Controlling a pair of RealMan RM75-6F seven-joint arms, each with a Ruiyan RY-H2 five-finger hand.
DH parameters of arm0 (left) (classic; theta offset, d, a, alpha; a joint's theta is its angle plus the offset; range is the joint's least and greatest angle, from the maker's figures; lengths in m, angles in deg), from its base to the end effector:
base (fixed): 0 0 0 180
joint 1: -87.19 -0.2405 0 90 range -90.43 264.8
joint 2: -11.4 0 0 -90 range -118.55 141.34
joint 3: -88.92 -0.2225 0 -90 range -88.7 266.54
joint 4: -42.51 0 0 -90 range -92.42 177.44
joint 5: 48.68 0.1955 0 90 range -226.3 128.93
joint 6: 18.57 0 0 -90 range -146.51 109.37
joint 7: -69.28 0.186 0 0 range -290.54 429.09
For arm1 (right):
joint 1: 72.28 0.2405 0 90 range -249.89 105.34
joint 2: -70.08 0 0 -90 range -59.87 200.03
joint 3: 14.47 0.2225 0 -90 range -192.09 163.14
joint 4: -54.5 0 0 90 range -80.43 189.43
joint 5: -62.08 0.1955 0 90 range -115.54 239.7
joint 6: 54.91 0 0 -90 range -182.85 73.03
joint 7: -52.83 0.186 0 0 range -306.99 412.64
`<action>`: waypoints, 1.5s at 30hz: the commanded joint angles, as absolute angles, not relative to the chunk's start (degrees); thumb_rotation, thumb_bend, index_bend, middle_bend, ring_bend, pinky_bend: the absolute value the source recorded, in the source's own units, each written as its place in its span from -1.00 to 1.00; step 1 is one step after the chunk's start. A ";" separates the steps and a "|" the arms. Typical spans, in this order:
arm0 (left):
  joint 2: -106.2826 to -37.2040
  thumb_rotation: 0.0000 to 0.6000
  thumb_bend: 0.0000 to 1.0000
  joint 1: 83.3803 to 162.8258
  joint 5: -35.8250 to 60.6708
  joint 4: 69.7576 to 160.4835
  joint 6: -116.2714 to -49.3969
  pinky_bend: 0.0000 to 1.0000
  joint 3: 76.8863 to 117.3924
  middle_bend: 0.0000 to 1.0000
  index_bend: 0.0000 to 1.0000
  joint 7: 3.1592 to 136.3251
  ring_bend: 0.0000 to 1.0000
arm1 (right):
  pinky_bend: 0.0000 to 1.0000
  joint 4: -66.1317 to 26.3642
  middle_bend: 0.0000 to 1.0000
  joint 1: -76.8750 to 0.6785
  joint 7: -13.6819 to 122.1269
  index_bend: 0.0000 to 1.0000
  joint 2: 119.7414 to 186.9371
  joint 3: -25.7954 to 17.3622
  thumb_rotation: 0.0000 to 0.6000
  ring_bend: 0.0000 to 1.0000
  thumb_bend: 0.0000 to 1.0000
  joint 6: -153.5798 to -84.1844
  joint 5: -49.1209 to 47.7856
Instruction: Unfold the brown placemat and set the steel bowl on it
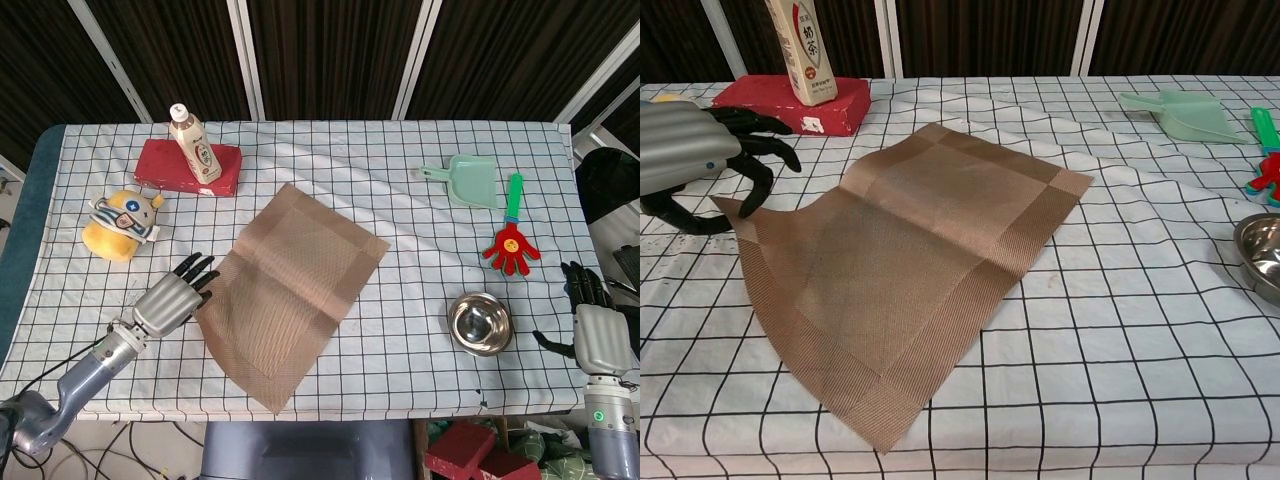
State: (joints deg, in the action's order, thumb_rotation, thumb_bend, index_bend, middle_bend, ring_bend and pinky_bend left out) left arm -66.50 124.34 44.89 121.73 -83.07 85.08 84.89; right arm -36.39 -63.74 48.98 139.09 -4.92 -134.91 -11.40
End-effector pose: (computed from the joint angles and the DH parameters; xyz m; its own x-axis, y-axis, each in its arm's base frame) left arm -0.1630 0.3103 0.0188 0.7524 -0.0059 0.6587 0.5048 -0.6373 -0.5823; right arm -0.2884 -0.2568 0.1543 0.3569 0.0338 0.9335 -0.9264 0.1412 0.3491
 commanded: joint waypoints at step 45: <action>-80.67 1.00 -0.24 131.68 24.27 106.18 -78.95 -0.80 101.00 -0.58 0.35 117.52 -0.91 | -0.64 -36.72 -0.96 -63.71 49.68 -0.84 138.71 -4.83 1.00 -0.97 -0.86 -134.56 -11.59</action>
State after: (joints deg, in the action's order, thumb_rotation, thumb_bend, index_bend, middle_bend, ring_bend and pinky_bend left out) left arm -80.76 132.04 25.14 106.38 -78.61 100.66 116.84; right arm -36.72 -63.71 49.69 138.71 -4.82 -134.56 -11.57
